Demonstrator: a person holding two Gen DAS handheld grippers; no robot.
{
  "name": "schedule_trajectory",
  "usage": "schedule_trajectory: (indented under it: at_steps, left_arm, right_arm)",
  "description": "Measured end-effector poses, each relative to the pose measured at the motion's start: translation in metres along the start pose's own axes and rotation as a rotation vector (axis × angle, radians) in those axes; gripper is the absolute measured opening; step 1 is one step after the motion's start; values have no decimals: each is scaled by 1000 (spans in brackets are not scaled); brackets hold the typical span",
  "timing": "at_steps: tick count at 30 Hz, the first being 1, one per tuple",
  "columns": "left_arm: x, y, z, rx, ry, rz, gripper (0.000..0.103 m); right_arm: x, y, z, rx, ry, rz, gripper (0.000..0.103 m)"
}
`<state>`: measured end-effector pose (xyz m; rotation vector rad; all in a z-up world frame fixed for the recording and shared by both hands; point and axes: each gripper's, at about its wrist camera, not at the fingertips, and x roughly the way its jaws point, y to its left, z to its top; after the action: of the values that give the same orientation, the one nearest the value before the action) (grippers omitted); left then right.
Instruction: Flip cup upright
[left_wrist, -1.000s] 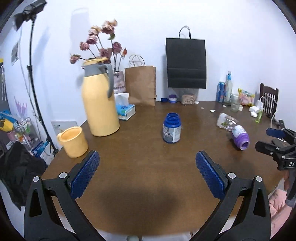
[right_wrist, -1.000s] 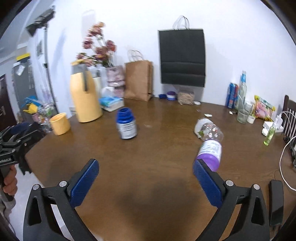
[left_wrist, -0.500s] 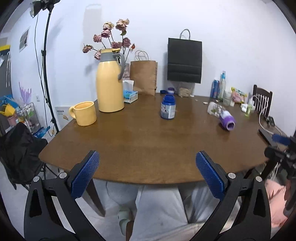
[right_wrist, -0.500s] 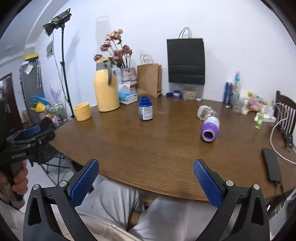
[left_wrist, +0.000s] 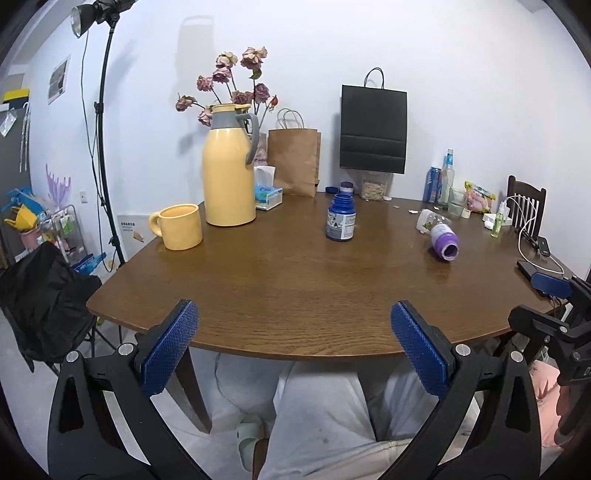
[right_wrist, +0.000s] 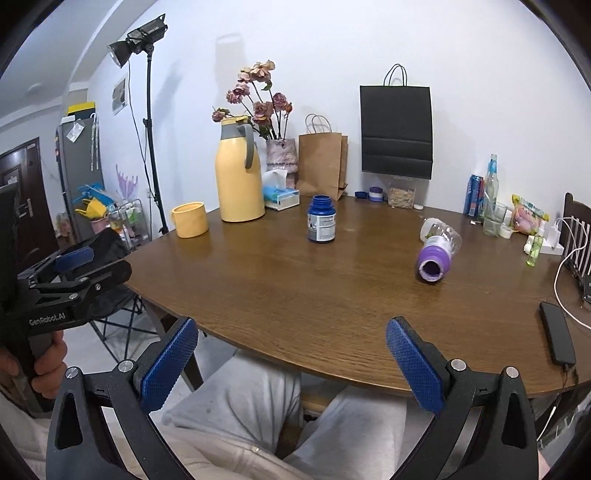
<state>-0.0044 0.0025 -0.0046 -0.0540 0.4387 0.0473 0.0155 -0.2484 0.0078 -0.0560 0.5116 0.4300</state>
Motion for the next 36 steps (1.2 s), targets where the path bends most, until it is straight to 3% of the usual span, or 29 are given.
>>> schedule_trajectory:
  at_steps: [36]
  left_arm:
    - [-3,-5,-2,18,0,7,103]
  right_arm:
    - [-1,-2,1,8,2,-23,103]
